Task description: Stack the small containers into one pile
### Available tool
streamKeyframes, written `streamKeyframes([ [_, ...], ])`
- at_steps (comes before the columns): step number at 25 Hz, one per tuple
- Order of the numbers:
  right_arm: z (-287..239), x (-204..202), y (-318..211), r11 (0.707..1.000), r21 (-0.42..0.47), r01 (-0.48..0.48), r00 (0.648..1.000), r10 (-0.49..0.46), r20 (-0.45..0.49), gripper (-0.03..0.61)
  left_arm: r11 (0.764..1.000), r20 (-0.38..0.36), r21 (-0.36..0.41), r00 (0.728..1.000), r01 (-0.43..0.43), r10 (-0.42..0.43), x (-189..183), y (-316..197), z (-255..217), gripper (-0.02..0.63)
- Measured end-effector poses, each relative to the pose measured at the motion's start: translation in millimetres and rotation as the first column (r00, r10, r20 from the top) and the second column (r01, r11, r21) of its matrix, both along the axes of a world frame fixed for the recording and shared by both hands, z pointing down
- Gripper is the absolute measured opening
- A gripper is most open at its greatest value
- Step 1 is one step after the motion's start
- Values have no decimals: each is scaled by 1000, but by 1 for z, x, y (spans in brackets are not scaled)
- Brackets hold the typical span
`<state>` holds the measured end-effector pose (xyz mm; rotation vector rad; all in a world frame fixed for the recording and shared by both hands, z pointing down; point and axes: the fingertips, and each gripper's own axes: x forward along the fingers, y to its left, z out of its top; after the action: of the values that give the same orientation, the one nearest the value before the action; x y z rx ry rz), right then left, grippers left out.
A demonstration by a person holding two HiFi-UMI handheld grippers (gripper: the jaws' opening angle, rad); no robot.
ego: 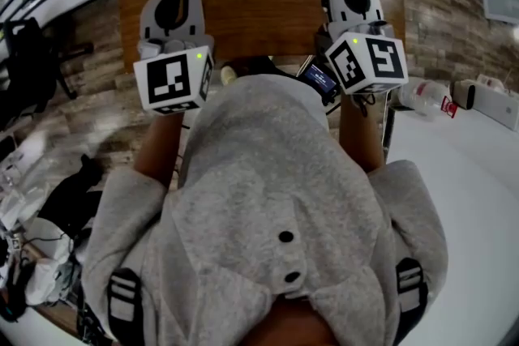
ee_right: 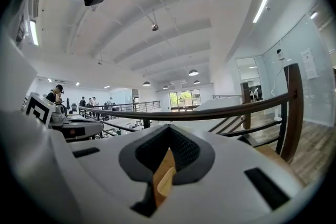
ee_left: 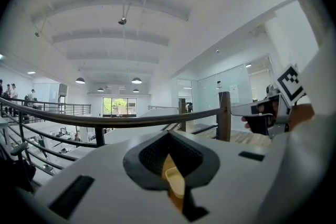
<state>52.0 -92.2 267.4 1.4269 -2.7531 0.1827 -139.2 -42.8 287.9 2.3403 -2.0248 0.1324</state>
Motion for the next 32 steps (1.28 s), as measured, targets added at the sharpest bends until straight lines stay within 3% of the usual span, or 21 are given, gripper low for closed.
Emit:
streamKeyframes([
  [3,4,8,-17,1000,-9,8,1000,-8,4,9,1000,8,-18,1000,3,-3,8,-15,3,11],
  [8,17,-28,-74,999,-46,21,1000,-21,4,9,998,9,-59,1000,9,-8,-26,-70,15,11],
  [14,27,-18,-96,997,-73,29,999,-28,25,9,997,23,-77,1000,16,-14,-17,-92,21,11],
  [20,32,-3,-114,994,-93,58,997,-54,46,9,993,55,-108,998,40,-34,-4,-107,26,11],
  [25,42,6,-125,987,-119,105,991,-94,94,9,979,82,-202,997,11,5,6,-114,52,12],
  [32,56,-13,-129,977,-142,157,985,-144,100,9,965,84,-258,996,43,-22,-20,-103,79,35],
])
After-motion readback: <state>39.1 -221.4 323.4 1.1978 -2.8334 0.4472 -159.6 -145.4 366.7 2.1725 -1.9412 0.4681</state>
